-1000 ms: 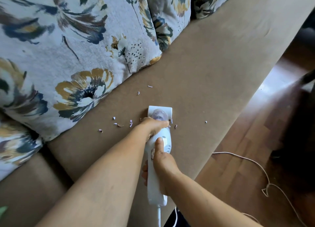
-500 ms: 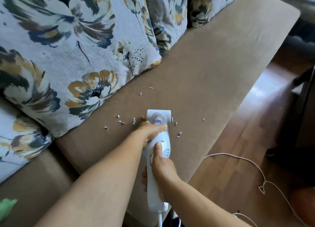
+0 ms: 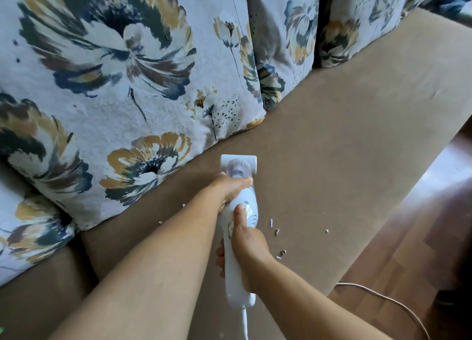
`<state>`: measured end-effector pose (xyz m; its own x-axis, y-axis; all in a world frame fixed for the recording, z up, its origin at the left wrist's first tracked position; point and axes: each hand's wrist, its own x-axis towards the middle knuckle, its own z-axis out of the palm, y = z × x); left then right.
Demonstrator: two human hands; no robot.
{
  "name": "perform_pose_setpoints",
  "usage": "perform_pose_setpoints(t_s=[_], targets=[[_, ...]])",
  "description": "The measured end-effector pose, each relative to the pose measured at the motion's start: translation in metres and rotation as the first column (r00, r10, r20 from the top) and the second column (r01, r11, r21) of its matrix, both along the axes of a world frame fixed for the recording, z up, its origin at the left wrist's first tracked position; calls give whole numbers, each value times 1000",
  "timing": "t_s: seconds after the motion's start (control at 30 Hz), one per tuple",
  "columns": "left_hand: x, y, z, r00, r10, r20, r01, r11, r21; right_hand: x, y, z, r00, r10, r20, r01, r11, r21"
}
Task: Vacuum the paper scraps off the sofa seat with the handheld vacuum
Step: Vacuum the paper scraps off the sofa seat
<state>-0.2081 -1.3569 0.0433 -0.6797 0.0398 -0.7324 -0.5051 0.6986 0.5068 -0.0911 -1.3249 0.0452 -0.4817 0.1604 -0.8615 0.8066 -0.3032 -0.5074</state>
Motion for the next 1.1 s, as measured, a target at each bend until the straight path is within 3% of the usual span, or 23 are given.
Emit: perform_pose_setpoints(t_s=[0.23,0.5,0.8,1.1], targets=[[-55,25,-23,995,95,8,-95,995,-29,-63,35,-23,995,81,59,-81,997,-7],[-71,30,-31,992,119,41,-116,991,-63,-82,36,-42,988,99,120,-90,993,-79],[-43,7,-22,984,167,53,-166,986,-25,-55,15,-34,980,132,149,-117,987,-109],[12,-26,-29,996,77,49,-73,994,-77,4,-16,-21,979,112,168,-96,990,-101]])
